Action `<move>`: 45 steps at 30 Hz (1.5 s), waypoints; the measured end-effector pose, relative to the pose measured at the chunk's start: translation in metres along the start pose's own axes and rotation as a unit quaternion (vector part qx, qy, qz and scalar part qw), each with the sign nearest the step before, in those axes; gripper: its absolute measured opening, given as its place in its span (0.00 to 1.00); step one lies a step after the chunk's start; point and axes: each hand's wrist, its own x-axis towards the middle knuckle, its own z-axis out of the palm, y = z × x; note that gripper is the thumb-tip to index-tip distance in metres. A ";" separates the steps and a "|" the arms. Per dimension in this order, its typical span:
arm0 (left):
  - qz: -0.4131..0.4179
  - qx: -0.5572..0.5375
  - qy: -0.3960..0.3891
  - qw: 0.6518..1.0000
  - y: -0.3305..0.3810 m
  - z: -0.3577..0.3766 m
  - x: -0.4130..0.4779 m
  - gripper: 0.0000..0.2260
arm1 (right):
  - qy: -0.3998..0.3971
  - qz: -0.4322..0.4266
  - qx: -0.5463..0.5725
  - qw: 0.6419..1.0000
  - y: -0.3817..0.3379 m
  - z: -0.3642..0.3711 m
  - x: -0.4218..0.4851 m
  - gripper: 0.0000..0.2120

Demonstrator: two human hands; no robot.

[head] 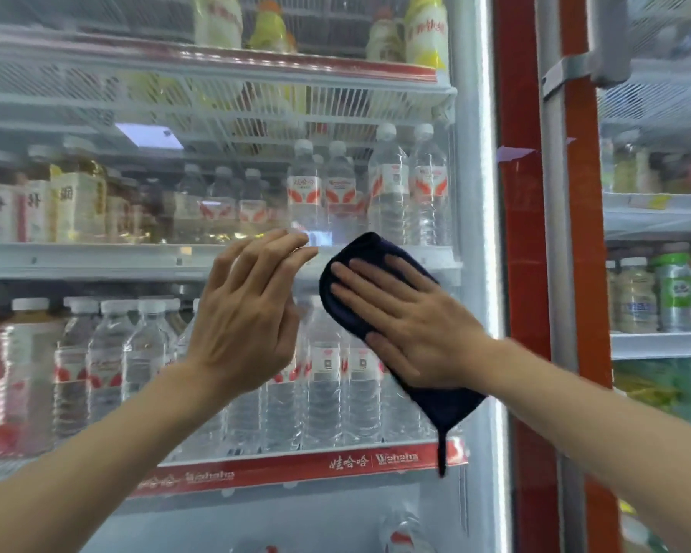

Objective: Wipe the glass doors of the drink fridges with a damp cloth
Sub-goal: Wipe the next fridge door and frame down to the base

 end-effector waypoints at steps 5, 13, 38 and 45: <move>-0.012 0.032 -0.016 0.999 -0.029 -0.003 -0.007 0.22 | 0.051 0.172 -0.003 0.984 0.048 -0.016 0.061 0.29; -0.030 0.023 -0.007 0.999 -0.040 -0.008 -0.021 0.22 | 0.023 0.113 0.022 0.993 -0.073 0.010 0.036 0.31; -0.039 0.065 -0.027 0.997 -0.111 -0.042 -0.074 0.21 | 0.010 -0.004 -0.008 1.000 -0.028 -0.006 0.127 0.29; -0.039 0.042 0.014 0.998 -0.113 -0.050 -0.075 0.20 | 0.054 0.178 0.025 0.982 -0.121 0.012 0.128 0.32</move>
